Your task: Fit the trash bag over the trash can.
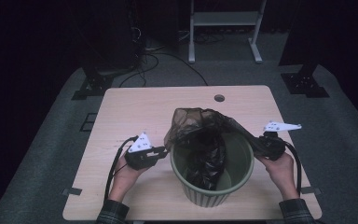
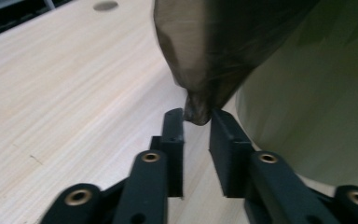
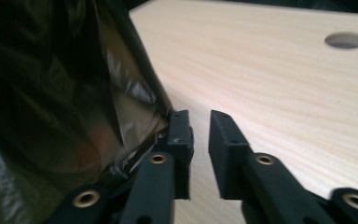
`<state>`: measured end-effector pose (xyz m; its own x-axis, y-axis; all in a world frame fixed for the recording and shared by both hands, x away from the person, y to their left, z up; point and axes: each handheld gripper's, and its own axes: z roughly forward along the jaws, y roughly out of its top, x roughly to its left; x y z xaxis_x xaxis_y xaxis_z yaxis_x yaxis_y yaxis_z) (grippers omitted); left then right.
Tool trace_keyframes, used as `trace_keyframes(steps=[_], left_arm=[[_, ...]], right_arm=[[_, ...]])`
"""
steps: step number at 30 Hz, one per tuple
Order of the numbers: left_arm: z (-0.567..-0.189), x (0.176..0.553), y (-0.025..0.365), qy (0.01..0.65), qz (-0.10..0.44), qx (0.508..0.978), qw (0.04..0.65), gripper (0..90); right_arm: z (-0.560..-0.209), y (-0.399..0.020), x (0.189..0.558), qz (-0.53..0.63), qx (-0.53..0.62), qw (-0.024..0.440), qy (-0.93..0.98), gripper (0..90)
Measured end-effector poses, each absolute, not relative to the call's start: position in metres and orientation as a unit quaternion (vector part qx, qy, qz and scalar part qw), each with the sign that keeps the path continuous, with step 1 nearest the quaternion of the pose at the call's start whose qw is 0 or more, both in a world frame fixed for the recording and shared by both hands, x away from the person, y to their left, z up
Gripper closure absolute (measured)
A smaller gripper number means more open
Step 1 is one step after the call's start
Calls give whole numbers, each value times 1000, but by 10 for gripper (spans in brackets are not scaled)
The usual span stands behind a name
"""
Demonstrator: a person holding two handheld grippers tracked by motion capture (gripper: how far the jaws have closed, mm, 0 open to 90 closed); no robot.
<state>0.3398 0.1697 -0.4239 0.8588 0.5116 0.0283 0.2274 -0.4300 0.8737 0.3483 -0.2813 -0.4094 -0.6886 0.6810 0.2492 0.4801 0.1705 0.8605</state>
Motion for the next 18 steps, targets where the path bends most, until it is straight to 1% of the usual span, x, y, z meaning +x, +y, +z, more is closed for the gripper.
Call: trace_keyframes(steps=[2,4,6,8,10,15,18], left_arm=[[-419,340,179,228,147,821,503,690],[-413,341,187,236,141,817,507,631],[-405,339,197,235,148,812,514,588],[-394,337,206,235,156,800,530,570],[-383,335,212,233,152,788,550,545],[-354,331,213,210,148,773,581,428],[-337,329,205,187,143,767,596,386]], right_arm=[[-402,-290,347,524,389,104,751,726],[-395,-300,346,535,393,109,740,711],[-387,-310,343,542,398,114,731,684],[-379,-320,340,548,401,122,724,682],[-368,-330,334,562,399,127,713,666],[-343,-338,320,585,379,137,704,635],[-329,-335,311,602,359,125,702,606]])
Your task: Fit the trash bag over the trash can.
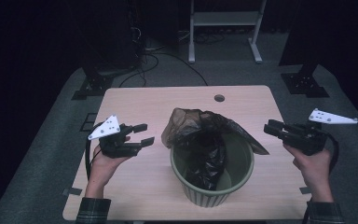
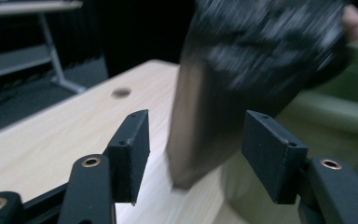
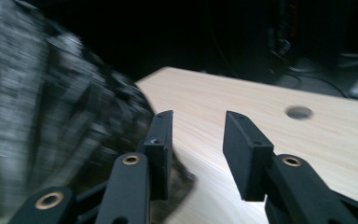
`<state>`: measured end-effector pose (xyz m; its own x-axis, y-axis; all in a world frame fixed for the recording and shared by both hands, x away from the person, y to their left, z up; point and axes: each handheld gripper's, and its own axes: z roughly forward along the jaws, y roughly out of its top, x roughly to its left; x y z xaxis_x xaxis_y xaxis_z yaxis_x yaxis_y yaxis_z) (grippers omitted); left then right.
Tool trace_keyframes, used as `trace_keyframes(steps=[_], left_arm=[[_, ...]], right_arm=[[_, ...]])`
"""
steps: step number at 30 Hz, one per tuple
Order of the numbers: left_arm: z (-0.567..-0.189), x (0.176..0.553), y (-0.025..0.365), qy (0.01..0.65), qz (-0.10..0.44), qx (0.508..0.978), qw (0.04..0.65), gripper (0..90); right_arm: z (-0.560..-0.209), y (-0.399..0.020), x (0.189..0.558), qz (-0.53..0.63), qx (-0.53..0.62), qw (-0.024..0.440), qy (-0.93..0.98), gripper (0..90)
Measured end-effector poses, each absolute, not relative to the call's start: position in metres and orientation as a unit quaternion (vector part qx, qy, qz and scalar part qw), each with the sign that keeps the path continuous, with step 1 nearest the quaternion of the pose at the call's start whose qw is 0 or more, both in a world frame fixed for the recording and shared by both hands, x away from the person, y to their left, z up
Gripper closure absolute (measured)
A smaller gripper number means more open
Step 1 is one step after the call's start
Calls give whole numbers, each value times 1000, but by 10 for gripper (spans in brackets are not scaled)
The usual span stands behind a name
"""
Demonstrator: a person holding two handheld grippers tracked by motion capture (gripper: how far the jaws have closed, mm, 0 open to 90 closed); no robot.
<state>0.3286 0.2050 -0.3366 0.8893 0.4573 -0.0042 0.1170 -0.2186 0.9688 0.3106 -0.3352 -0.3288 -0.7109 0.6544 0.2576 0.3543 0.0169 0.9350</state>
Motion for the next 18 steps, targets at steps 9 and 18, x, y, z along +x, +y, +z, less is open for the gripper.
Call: trace_keyframes(steps=[9,18], left_arm=[[-313,334,172,163,121,770,605,268],[-304,354,168,163,114,761,617,262]], right_arm=[[-295,-313,287,633,293,100,710,495],[-290,-282,285,621,253,83,737,377]])
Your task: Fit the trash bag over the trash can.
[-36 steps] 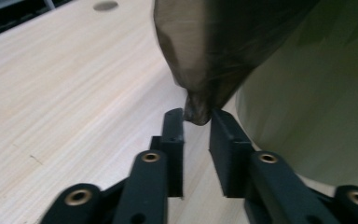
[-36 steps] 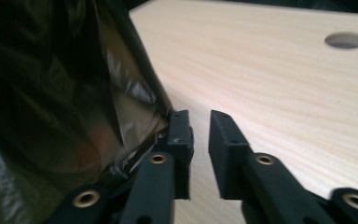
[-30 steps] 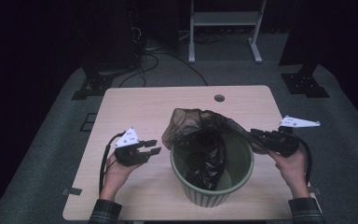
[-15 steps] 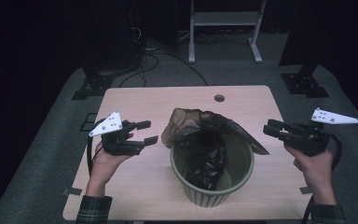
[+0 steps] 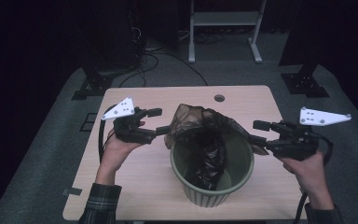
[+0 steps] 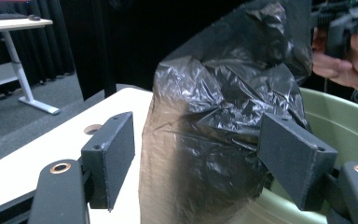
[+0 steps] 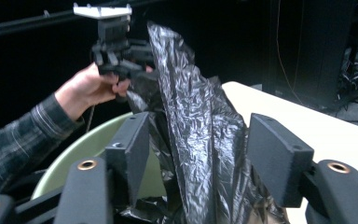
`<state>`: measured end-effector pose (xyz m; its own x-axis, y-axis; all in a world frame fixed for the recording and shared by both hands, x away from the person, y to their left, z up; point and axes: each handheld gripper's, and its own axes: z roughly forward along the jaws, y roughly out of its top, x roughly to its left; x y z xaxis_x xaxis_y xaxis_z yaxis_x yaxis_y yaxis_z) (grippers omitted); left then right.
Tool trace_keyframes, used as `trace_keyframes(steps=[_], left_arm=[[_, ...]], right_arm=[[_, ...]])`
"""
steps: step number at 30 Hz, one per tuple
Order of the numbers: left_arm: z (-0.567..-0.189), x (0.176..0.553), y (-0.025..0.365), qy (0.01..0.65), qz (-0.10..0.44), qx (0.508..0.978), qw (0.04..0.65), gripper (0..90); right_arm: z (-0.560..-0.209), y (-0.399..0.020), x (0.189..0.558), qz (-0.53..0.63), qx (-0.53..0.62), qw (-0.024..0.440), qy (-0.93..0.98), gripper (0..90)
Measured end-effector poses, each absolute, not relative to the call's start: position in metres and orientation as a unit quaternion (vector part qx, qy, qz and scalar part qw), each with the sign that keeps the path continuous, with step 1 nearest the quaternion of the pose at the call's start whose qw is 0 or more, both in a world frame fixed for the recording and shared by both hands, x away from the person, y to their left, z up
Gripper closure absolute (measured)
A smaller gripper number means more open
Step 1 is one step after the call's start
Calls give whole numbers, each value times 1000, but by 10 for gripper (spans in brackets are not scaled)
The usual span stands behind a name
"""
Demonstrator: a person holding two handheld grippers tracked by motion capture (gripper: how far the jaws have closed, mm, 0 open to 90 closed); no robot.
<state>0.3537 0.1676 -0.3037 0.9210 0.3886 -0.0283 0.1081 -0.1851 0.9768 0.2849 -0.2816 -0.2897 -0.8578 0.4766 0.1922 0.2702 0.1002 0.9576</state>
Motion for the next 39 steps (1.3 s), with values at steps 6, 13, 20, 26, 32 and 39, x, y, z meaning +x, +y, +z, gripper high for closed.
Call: trace_keyframes(steps=[6,13,20,26,32,39], left_arm=[[-296,356,173,160,123,759,619,254],[-296,376,179,150,111,763,618,255],[-299,392,166,111,68,765,630,259],[-303,403,150,87,42,773,627,281],[-308,404,143,71,27,785,614,640],[-304,397,146,63,21,781,621,897]], right_arm=[[-298,-268,290,604,249,91,751,664],[-296,-271,285,605,241,117,749,900],[-296,-273,283,610,228,110,751,900],[-296,-272,282,612,217,103,754,900],[-296,-271,282,612,215,103,754,900],[-294,-271,281,614,214,104,753,900]])
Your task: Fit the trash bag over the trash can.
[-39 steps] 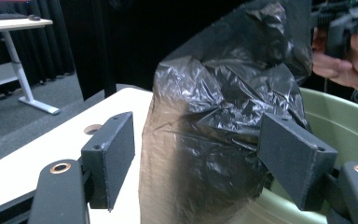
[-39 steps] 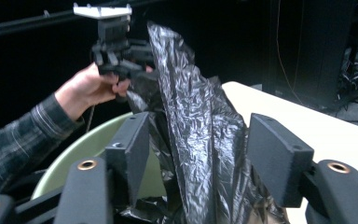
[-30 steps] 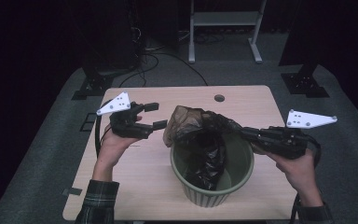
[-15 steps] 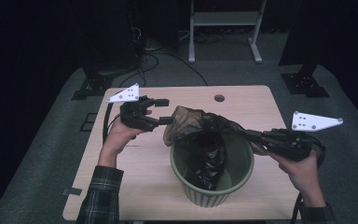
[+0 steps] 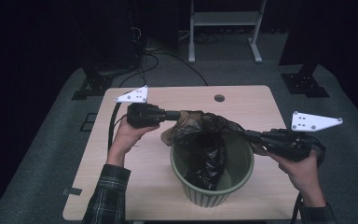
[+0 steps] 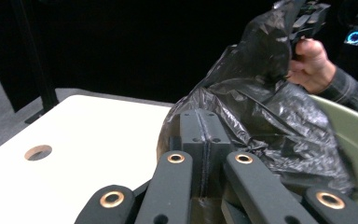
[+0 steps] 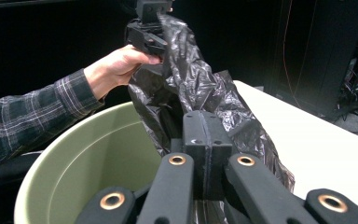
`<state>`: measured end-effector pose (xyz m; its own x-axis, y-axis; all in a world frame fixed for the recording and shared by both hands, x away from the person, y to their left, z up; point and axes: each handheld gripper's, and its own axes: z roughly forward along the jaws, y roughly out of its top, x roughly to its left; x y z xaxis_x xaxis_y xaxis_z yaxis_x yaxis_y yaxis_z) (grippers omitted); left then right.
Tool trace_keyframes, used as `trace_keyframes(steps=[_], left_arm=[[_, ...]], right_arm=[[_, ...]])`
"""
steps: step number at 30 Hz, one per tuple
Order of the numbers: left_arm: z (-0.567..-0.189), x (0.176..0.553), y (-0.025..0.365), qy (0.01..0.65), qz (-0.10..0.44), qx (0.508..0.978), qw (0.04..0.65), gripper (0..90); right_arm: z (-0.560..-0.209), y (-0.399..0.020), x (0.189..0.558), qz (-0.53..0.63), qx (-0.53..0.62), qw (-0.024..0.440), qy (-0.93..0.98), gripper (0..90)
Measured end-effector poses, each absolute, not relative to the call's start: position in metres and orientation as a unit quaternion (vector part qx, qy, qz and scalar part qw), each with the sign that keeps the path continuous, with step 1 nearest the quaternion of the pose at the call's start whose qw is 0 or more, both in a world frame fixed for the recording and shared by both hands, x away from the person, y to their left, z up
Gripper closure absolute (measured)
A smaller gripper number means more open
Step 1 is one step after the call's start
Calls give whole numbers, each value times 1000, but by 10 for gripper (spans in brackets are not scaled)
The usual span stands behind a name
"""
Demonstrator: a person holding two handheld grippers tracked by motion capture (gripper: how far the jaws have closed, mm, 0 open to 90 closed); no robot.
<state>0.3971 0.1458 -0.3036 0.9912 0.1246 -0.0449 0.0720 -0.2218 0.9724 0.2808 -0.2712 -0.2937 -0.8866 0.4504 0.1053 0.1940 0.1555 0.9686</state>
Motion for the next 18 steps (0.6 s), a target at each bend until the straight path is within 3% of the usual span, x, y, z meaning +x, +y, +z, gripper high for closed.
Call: trace_keyframes(steps=[9,10,12,18], left_arm=[[-308,364,155,56,18,774,631,896],[-309,362,155,62,22,771,634,825],[-312,357,156,72,24,774,628,595],[-317,347,159,86,36,773,628,375]], right_arm=[[-293,-273,271,619,206,104,750,900],[-293,-272,269,619,205,101,752,900],[-294,-271,268,618,204,101,752,900],[-294,-271,268,618,204,102,752,900]])
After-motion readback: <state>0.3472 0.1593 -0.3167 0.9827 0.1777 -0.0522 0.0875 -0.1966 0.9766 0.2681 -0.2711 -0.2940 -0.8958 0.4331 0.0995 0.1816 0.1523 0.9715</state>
